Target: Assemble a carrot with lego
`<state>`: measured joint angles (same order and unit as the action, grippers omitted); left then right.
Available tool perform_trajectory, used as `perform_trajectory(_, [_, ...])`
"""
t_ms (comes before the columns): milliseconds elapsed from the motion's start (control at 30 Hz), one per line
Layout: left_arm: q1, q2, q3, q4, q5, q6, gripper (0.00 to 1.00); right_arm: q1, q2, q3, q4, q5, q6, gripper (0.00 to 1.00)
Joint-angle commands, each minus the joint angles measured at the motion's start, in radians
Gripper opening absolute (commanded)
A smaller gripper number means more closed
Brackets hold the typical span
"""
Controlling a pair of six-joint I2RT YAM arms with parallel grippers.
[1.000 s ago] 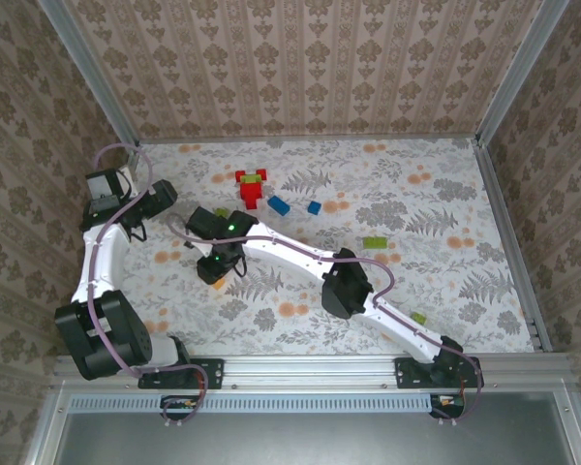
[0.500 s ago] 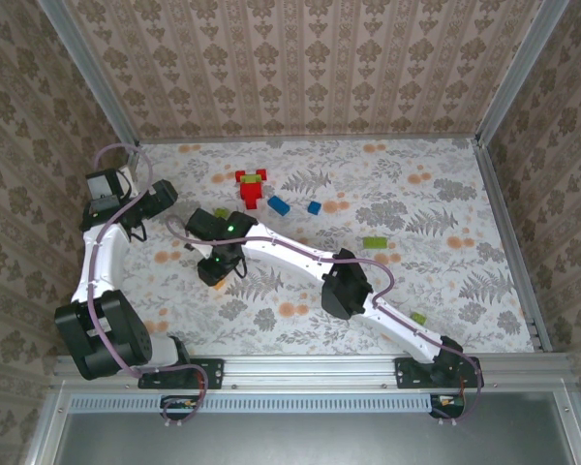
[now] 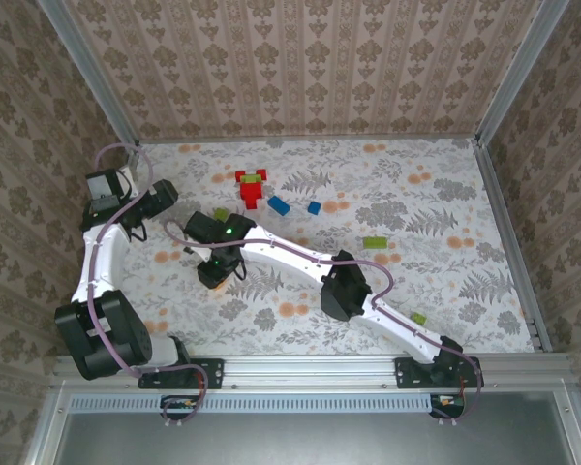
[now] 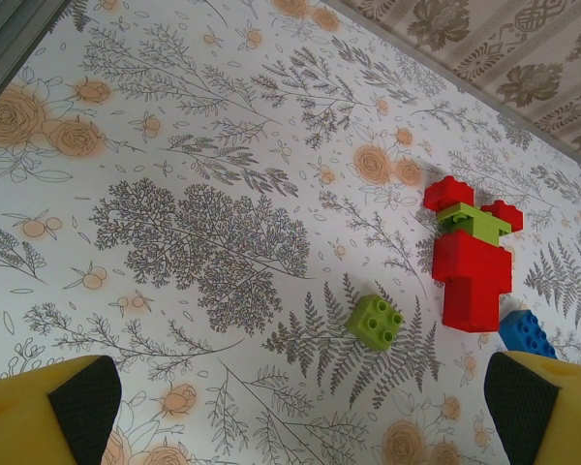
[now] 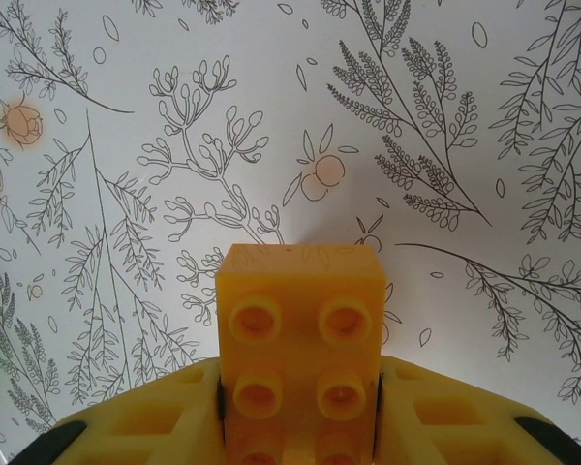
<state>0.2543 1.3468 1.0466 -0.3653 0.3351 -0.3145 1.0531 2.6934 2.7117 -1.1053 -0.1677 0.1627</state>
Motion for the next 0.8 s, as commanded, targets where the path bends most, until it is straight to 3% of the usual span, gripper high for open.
perform_trajectory(0, [-0.003, 0.008, -0.012, 0.013, 0.016, -0.001, 1.0, 0.008, 0.024, 0.037, -0.034, 0.032, 0.031, 0.37])
perform_trajectory(767, [-0.003, 0.009, -0.01, 0.014, 0.018, 0.001, 1.0, 0.011, 0.027, 0.052, -0.01, 0.061, 0.137, 0.37])
